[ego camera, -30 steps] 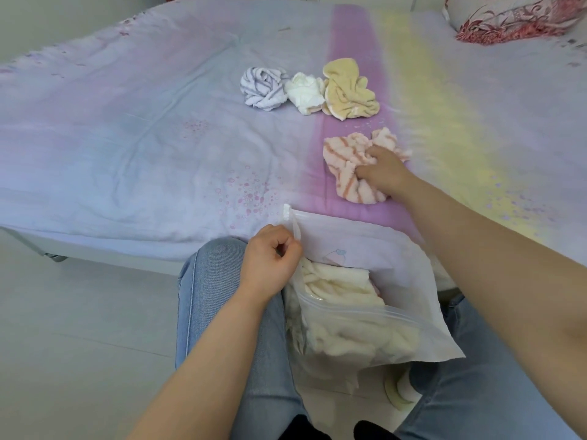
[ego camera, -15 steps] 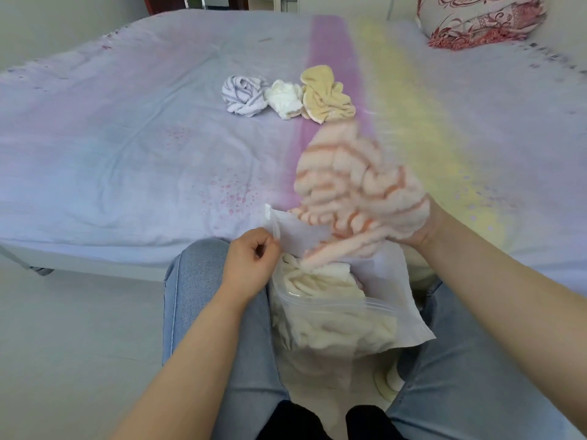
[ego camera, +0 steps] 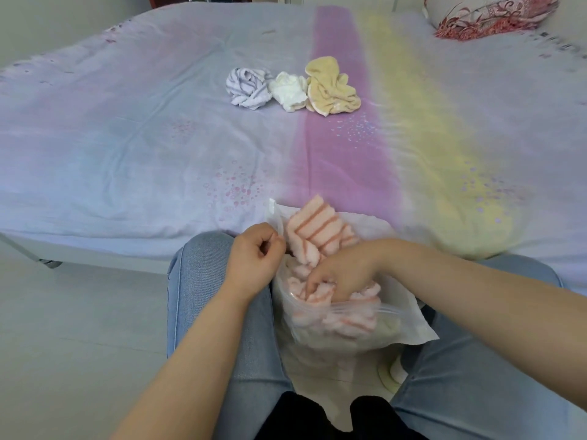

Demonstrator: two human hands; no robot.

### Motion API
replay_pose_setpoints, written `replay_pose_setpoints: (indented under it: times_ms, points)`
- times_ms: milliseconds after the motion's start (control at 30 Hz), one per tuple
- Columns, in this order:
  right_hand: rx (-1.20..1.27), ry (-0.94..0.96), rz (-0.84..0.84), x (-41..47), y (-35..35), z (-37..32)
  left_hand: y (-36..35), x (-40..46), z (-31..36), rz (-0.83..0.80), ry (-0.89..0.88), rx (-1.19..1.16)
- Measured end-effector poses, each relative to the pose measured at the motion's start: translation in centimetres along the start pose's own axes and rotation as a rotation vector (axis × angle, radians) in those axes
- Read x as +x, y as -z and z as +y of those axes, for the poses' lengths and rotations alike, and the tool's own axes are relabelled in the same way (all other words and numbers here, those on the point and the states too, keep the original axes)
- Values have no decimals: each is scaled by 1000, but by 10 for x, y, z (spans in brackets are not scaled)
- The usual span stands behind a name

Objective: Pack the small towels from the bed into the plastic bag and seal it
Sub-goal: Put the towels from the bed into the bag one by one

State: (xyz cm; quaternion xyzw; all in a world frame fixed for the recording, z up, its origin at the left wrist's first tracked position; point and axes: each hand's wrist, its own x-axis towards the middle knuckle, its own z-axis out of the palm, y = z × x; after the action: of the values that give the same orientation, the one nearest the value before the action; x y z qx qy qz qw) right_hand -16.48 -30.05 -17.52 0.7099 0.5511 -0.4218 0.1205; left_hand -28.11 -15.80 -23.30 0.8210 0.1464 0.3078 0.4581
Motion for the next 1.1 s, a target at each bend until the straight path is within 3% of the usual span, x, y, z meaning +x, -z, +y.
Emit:
replay_pose_setpoints:
  times_ms: [100,167,233,300,400,533,600,733,867,1000,1100]
  points:
    - [-21,-35,-140,15,-1,-6,1,0,-2,10,-2,21]
    - [-86,-41,18,14,-1,-12,3,1,-5,15,14,23]
    - [-212,-20,308,9,-5,-16,5,1,-5,14,19,26]
    - [-289,-57,418,6,-12,-17,6,1,-6,-1,5,38]
    - [-344,-80,216,14,-22,-7,7,0,-8,-5,-13,50]
    - [-165,-85,-72,52,-25,16,6,-1,-8,-11,-65,63]
    - [-80,-159,-110,76,-30,15,6,-2,-8,-13,-103,83]
    - [32,-265,-7,100,-40,-2,11,-5,-9,-9,-122,143]
    - [45,-219,9,94,-42,-9,17,-5,-9,-60,-59,180]
    - [-68,30,42,70,-24,-4,21,-2,-11,-109,1,122]
    - [178,191,317,32,-8,-10,20,1,-10,-129,43,96]
